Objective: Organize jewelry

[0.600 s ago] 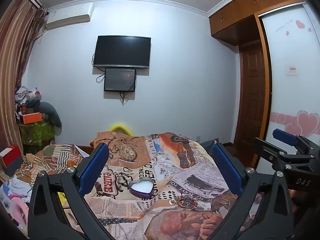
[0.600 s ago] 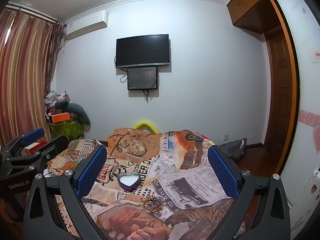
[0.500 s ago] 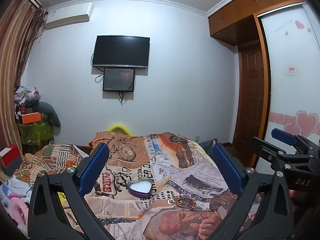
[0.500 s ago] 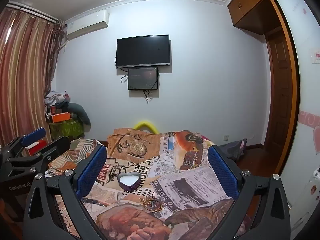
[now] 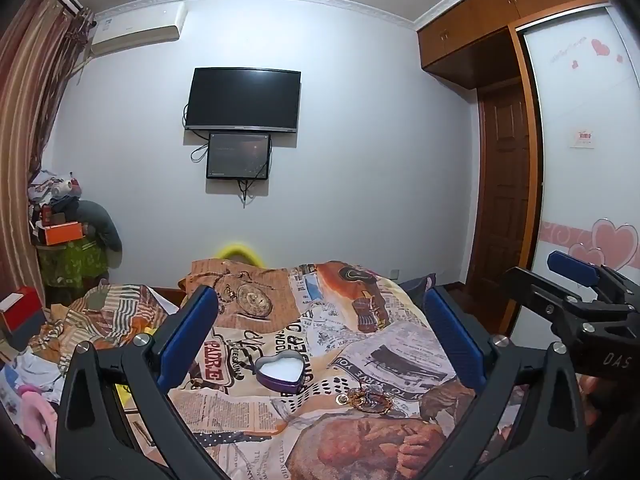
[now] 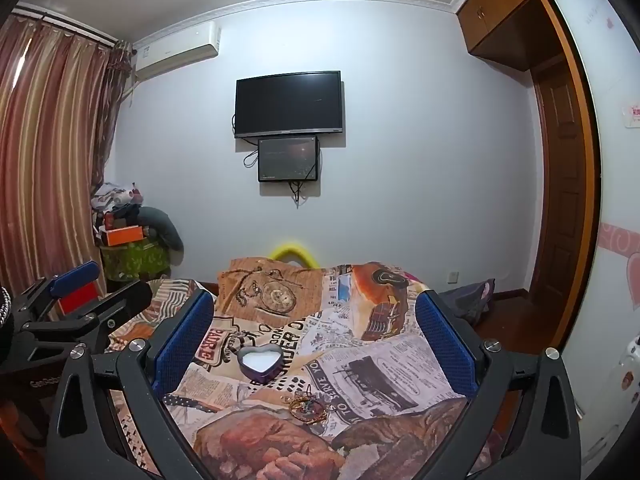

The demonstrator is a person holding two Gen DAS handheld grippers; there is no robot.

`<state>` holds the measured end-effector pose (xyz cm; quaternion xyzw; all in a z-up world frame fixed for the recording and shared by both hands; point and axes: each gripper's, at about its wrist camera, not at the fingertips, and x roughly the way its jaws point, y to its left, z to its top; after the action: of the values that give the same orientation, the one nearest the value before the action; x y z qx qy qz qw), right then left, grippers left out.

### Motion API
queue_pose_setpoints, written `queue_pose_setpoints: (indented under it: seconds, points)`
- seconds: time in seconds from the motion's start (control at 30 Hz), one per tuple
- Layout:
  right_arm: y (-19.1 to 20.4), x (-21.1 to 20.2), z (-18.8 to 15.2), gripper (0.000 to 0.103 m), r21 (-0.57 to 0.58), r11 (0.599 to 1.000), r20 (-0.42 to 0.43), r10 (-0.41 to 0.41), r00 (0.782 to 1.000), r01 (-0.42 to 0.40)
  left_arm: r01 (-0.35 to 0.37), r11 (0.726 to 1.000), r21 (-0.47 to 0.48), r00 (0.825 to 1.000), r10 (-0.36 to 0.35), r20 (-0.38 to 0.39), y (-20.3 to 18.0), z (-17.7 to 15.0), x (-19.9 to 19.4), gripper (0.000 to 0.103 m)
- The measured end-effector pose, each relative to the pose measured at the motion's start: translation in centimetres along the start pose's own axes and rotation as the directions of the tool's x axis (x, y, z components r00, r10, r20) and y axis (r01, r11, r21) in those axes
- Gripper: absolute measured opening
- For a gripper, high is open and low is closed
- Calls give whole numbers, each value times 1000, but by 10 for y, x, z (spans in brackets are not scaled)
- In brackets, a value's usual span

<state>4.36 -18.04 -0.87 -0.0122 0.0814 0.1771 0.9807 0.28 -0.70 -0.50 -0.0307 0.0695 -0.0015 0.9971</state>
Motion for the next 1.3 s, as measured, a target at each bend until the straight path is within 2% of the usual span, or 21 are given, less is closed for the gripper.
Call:
queue_pose_setpoints:
  seconds: [1.3]
  points:
    - [-1,8,-3,100,17,1000,-25,6,1000,-6,-11,1000,1,1000,12,-23,1,-2,5,103]
